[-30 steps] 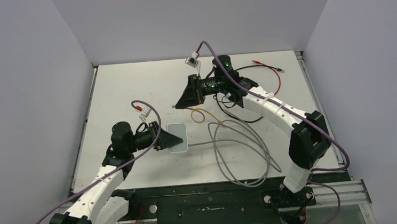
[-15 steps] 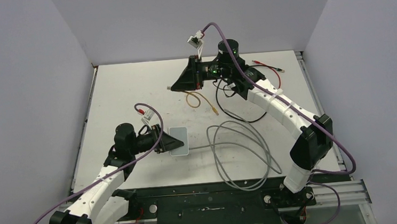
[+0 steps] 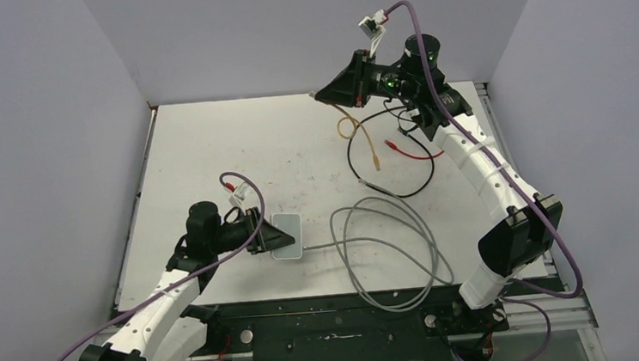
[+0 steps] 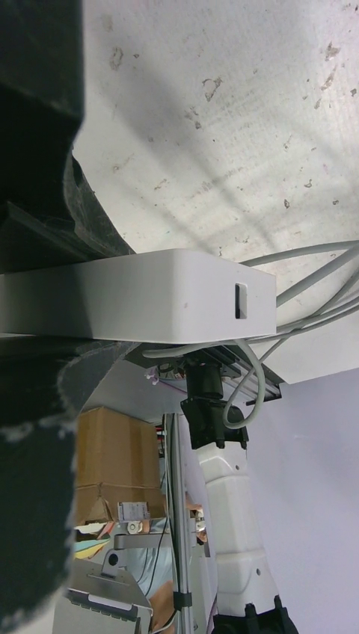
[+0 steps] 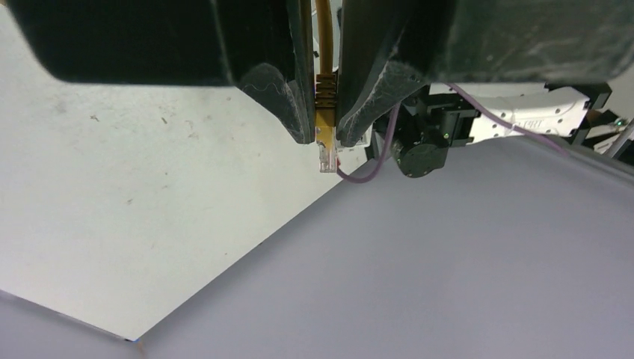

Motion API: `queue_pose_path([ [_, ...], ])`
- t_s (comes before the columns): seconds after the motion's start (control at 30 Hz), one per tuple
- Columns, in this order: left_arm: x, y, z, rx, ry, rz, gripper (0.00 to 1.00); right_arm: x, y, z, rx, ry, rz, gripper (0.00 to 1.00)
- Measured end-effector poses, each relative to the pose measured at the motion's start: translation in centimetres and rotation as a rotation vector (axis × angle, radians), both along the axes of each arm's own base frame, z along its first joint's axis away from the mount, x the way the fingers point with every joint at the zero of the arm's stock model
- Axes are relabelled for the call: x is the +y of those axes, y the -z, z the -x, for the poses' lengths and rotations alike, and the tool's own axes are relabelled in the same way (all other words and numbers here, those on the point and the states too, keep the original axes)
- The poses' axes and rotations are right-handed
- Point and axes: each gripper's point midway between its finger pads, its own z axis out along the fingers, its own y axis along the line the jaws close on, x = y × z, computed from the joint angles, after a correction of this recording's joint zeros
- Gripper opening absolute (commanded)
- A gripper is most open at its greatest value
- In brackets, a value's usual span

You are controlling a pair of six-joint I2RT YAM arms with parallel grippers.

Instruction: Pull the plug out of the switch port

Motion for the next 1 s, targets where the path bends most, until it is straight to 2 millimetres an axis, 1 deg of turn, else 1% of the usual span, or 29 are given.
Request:
queue_pose_path([
  [0.13, 0.1, 0.1, 0.1, 0.001, -0.002, -0.007, 0.00, -1.7, 0.7, -1.6, 0.009, 0.068, 0.031, 0.05],
  [0.3, 0.1, 0.2, 0.1, -0.003, -0.002, -0.012, 0.00, -3.1, 2.1, -2.9, 0.016, 0.127, 0.084, 0.05],
  [0.4, 0.2, 0.3, 0.2, 0.000, -0.001, -0.014, 0.00, -3.7, 2.9, -3.9, 0.009, 0.152, 0.118, 0.05],
  [0.47, 0.2, 0.3, 0.2, 0.002, -0.001, -0.014, 0.00, -3.8, 3.8, -4.8, 0.009, 0.167, 0.143, 0.05],
  [0.6, 0.2, 0.3, 0.2, 0.002, -0.001, -0.014, 0.00, -3.7, 6.3, -6.8, 0.036, 0.185, 0.200, 0.05],
  [0.67, 0.2, 0.3, 0.2, 0.001, -0.001, -0.014, 0.00, -3.6, 7.9, -8.0, 0.057, 0.192, 0.229, 0.05],
  [0.8, 0.2, 0.3, 0.2, 0.000, 0.000, -0.015, 0.00, -3.6, 10.2, -10.2, 0.095, 0.209, 0.271, 0.05],
  [0.9, 0.2, 0.3, 0.2, 0.000, 0.000, -0.015, 0.00, -3.6, 10.9, -11.9, 0.102, 0.232, 0.291, 0.05],
  [0.93, 0.2, 0.3, 0.2, -0.001, 0.000, -0.015, 0.00, -3.6, 10.9, -12.5, 0.101, 0.241, 0.295, 0.05],
  [1.0, 0.2, 0.3, 0.2, 0.000, 0.000, -0.015, 0.00, -3.7, 10.2, -14.0, 0.075, 0.263, 0.291, 0.05],
])
